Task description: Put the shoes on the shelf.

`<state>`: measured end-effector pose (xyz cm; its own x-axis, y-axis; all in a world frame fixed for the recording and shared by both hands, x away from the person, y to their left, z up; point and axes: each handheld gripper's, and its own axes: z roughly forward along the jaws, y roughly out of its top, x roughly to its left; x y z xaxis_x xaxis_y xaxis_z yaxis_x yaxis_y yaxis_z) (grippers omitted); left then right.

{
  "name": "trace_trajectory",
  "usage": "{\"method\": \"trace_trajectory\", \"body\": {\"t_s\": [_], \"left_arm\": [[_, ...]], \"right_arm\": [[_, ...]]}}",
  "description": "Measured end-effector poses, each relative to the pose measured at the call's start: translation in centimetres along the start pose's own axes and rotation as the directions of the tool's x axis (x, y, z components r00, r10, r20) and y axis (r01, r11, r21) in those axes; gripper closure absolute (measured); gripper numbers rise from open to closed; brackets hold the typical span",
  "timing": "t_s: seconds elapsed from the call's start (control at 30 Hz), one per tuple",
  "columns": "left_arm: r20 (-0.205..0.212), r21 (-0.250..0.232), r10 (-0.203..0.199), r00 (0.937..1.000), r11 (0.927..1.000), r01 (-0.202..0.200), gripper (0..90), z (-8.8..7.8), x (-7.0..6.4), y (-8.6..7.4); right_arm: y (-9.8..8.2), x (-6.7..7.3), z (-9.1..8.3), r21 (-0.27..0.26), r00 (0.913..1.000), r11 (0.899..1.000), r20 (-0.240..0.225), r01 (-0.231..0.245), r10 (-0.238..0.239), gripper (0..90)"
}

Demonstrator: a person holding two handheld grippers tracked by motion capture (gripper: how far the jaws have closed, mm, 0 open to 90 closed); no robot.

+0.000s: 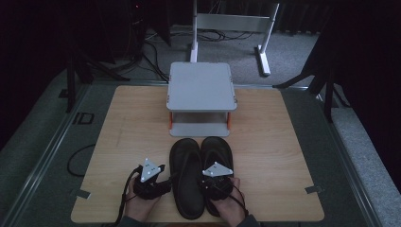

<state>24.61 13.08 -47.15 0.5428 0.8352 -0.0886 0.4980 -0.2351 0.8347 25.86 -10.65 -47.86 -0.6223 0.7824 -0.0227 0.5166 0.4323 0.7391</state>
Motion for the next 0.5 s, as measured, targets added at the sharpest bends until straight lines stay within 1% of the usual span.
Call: {"method": "trace_trajectory", "body": {"t_s": [0.13,0.17,0.2,0.27,0.3,0.33,0.37,0.4,0.43,0.47,0.5], "left_arm": [[0.0,-0.013,-0.01,1.0,0.9999,0.01,43.2,-0.1,0.1,0.0],[0.002,-0.013,-0.009,1.0,0.9999,0.009,43.2,-0.2,0.2,0.0],[0.0,-0.015,-0.009,1.0,0.9999,0.009,43.2,-0.3,0.2,0.0],[0.0,-0.02,-0.012,0.9999,0.9997,0.012,43.2,-0.4,0.2,0.1],[0.002,-0.023,-0.013,0.9999,0.9997,0.013,43.2,-0.4,0.2,0.1],[0.009,-0.024,-0.012,0.9999,0.9996,0.013,42.9,-0.5,0.3,0.1],[0.003,-0.026,-0.01,0.9999,0.9996,0.01,43.0,-0.5,0.3,0.1],[0.002,-0.025,-0.009,1.0,0.9997,0.009,43.0,-0.5,0.3,0.1],[0.002,-0.025,-0.01,0.9999,0.9996,0.01,43.0,-0.5,0.3,0.1],[0.001,-0.025,-0.01,0.9999,0.9996,0.01,43.0,-0.5,0.3,0.1],[0.0,-0.025,-0.009,1.0,0.9996,0.009,43.0,-0.5,0.3,0.1]], "right_arm": [[0.1,0.0,0.0,0.006,0.9975,0.998,-0.038,0.06,-0.059,63.4],[0.1,-0.1,-0.1,0.007,0.9953,0.997,-0.052,0.082,-0.082,66.9],[0.1,-0.2,-0.1,0.008,0.9947,0.996,-0.055,0.088,-0.087,69.7],[0.3,-0.6,-0.2,0.012,0.99,0.993,-0.075,0.121,-0.12,74.8],[0.3,-0.9,-0.3,0.014,0.9883,0.991,-0.072,0.136,-0.134,75.2],[0.3,-1.0,-0.4,0.013,0.9848,0.987,-0.074,0.158,-0.157,75.3],[0.3,-1.1,-0.5,0.013,0.9809,0.984,-0.078,0.18,-0.178,75.4],[0.3,-1.2,-0.6,0.016,0.9798,0.984,-0.096,0.178,-0.176,75.1],[0.3,-1.4,-0.5,0.019,0.9811,0.987,-0.115,0.159,-0.155,74.6],[0.1,-1.6,-0.4,0.012,0.982,0.989,-0.12,0.149,-0.146,74.2],[0.0,-1.8,-0.4,0.009,0.9817,0.99,-0.134,0.138,-0.135,73.8]]}}
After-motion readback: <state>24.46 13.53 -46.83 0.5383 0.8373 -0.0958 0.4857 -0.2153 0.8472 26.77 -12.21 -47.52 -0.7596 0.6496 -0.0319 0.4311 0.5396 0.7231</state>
